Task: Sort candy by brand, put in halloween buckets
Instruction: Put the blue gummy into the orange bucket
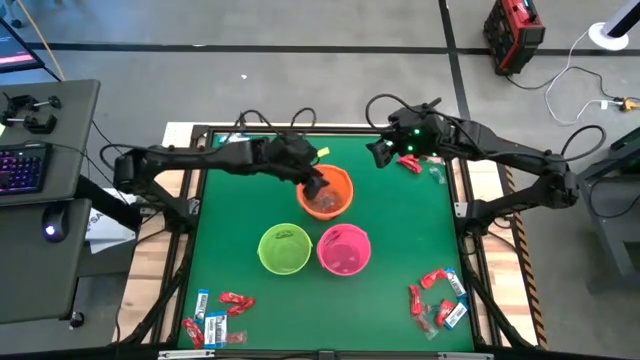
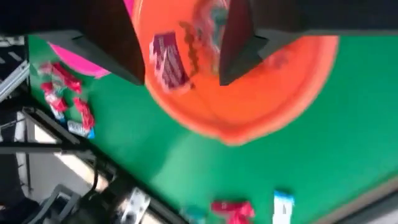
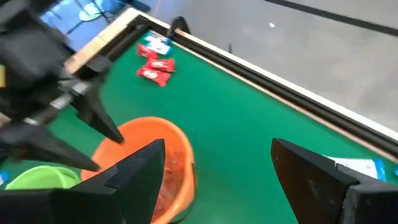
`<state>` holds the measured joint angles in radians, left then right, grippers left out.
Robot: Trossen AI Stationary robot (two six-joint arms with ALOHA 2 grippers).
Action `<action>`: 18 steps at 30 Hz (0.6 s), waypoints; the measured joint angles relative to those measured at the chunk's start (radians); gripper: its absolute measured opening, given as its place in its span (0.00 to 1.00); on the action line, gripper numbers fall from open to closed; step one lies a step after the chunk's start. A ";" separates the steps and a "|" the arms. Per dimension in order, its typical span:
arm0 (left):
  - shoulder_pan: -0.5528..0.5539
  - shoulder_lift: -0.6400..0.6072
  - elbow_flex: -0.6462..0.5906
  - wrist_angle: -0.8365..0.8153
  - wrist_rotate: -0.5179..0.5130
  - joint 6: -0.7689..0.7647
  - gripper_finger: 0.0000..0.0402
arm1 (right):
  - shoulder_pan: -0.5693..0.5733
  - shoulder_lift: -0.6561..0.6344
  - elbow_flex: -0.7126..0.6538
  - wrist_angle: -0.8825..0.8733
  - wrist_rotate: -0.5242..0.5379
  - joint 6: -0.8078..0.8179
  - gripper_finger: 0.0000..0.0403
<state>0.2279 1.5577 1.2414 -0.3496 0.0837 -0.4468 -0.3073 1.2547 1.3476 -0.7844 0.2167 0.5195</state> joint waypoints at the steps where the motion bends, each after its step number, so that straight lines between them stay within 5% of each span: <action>1: 0.008 -0.007 0.008 -0.020 -0.001 0.009 0.52 | 0.000 0.000 0.000 -0.016 0.019 0.012 0.71; 8: 0.067 -0.094 -0.005 -0.263 -0.121 0.059 0.64 | -0.028 0.000 -0.035 -0.229 0.169 0.194 0.71; 13: 0.103 -0.179 -0.141 -0.217 -0.157 0.023 0.64 | -0.131 0.000 -0.206 -0.275 0.032 0.286 0.71; 18: 0.123 -0.229 -0.255 -0.133 -0.109 -0.039 0.64 | -0.359 0.053 -0.336 -0.290 -0.062 0.224 0.71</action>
<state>0.3506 1.3292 0.9866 -0.4824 -0.0253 -0.4856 -0.6666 1.3082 1.0120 -1.0746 0.1546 0.7436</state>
